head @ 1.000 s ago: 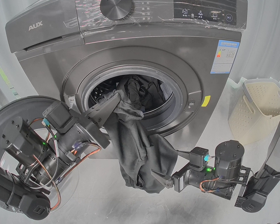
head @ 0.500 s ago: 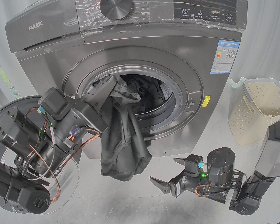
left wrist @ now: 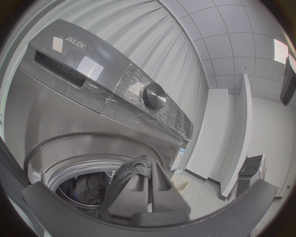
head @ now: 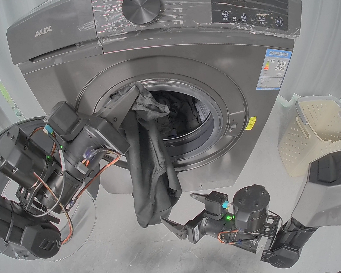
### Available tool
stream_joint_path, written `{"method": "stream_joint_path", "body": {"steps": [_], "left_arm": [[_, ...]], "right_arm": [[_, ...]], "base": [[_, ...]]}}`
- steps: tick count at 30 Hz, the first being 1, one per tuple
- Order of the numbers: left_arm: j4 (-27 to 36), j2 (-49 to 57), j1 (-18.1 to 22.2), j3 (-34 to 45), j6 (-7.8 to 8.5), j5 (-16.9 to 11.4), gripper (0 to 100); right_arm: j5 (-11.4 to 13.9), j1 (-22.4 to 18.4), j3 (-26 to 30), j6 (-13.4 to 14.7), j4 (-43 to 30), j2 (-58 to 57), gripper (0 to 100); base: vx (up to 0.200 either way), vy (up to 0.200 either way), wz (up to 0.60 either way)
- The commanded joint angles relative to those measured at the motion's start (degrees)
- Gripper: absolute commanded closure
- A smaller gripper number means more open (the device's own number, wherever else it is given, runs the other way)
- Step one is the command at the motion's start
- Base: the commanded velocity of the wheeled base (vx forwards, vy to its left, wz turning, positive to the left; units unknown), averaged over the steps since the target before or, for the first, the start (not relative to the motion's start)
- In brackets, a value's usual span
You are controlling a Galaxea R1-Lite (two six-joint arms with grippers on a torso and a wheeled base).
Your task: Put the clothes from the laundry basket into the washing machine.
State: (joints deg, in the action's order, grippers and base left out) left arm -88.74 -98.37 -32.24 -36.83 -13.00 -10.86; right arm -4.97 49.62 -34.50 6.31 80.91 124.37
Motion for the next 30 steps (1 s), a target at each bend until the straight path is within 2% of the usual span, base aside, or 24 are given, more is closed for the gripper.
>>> {"method": "stream_joint_path", "body": {"steps": [1,10,20,30], "left_arm": [[-0.03,-0.07,-0.01,-0.26,-0.01,0.05,100],[-0.03,-0.07,-0.01,-0.35,-0.01,0.05,100],[-0.03,0.10,-0.01,-0.61,-0.01,0.14,100],[-0.03,0.19,-0.01,-0.97,-0.10,0.40,100]], "right_arm": [[-0.04,0.48,-1.89,0.36,0.83,2.99,0],[-0.12,-0.22,-7.86,0.80,1.27,6.32,0],[-0.21,0.13,-7.60,0.89,1.36,7.20,0],[-0.21,-0.40,-10.41,0.80,2.32,9.93,0]], "base": [[0.000,0.000,0.00],[0.000,0.000,0.00],[0.000,0.000,0.00],[0.000,0.000,0.00]]}}
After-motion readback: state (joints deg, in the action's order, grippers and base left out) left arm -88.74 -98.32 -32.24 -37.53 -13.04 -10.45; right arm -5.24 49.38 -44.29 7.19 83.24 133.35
